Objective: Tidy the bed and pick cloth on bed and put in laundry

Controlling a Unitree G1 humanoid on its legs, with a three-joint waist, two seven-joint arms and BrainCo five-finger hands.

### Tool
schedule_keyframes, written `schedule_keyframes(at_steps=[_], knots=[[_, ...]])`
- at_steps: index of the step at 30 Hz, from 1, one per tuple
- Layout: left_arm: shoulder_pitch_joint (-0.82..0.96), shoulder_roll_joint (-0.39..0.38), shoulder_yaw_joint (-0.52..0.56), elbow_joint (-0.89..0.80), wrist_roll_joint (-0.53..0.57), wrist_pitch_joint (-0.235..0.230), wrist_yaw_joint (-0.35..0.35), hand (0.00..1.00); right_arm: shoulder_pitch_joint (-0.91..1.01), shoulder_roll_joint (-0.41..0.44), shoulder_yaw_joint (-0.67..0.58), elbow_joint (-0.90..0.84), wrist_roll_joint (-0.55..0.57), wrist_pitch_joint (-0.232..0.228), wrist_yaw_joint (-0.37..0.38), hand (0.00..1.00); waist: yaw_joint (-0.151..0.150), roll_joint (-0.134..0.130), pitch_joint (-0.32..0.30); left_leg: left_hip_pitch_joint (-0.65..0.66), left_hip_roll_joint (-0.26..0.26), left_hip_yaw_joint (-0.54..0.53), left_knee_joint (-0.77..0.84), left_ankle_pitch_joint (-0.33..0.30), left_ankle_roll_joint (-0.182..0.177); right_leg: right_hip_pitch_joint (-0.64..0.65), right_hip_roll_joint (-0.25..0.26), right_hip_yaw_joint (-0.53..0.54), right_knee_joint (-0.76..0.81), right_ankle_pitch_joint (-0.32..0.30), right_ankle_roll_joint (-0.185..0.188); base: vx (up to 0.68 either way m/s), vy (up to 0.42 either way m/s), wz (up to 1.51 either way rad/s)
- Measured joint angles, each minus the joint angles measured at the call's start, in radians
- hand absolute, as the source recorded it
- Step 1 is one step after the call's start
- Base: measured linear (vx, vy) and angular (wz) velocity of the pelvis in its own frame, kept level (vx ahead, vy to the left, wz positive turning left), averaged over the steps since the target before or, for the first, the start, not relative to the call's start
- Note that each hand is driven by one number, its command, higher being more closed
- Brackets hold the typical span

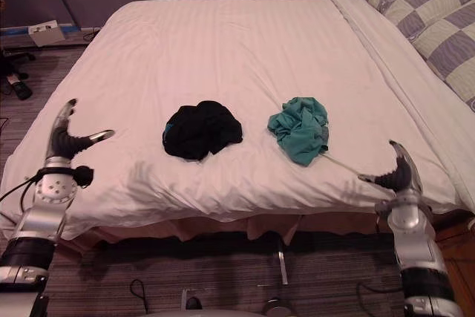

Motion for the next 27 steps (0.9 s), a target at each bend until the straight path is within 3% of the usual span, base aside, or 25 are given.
schedule_keyframes(at_steps=[3,10,17,18,24,27], knots=[[-0.126,0.0,-0.075,0.049,0.03,0.008,-0.021,0.0,-0.121,0.0,0.048,0.0,0.005,0.004,0.02,0.0,0.0,0.007,0.025,-0.037,0.002,0.009,0.001,0.002,0.003,-0.06,0.002,0.025,0.024,0.001,-0.001,-0.07,0.015,-0.15],[-0.417,0.001,-0.163,0.203,0.078,0.12,-0.043,0.0,-0.322,-0.002,0.082,-0.019,0.045,0.005,0.023,0.0,-0.008,-0.012,0.211,-0.157,0.005,0.065,0.04,0.02,0.029,-0.206,0.005,0.098,0.028,0.076,-0.001,-0.12,0.024,-0.26],[-0.617,-0.001,-0.211,0.348,0.206,0.235,-0.035,0.0,-0.397,-0.006,0.152,-0.186,0.097,0.026,0.043,0.0,-0.057,-0.037,0.319,-0.264,0.002,0.11,0.04,0.046,0.049,-0.328,0.005,0.138,0.013,0.135,-0.007,-0.03,0.017,-0.14],[-0.643,-0.003,-0.217,0.364,0.226,0.245,-0.031,1.0,-0.406,-0.007,0.159,-0.206,0.106,0.027,0.044,0.0,-0.06,-0.039,0.32,-0.279,0.002,0.113,0.039,0.048,0.049,-0.345,0.006,0.142,0.012,0.141,-0.006,0.02,0.019,-0.07],[-0.771,0.0,-0.23,0.426,0.352,0.297,0.05,1.0,-0.455,-0.007,0.212,-0.401,0.124,0.047,0.071,0.0,-0.086,-0.055,0.33,-0.348,0.001,0.148,0.002,0.079,0.049,-0.437,0.012,0.167,-0.006,0.17,-0.006,0.02,0.013,-0.1],[-0.774,0.002,-0.23,0.424,0.35,0.313,0.05,1.0,-0.458,-0.004,0.232,-0.451,0.122,0.059,0.099,0.0,-0.085,-0.057,0.331,-0.352,0.004,0.162,0.002,0.079,0.049,-0.449,0.009,0.182,-0.006,0.172,-0.003,0.05,0.001,-0.14]])
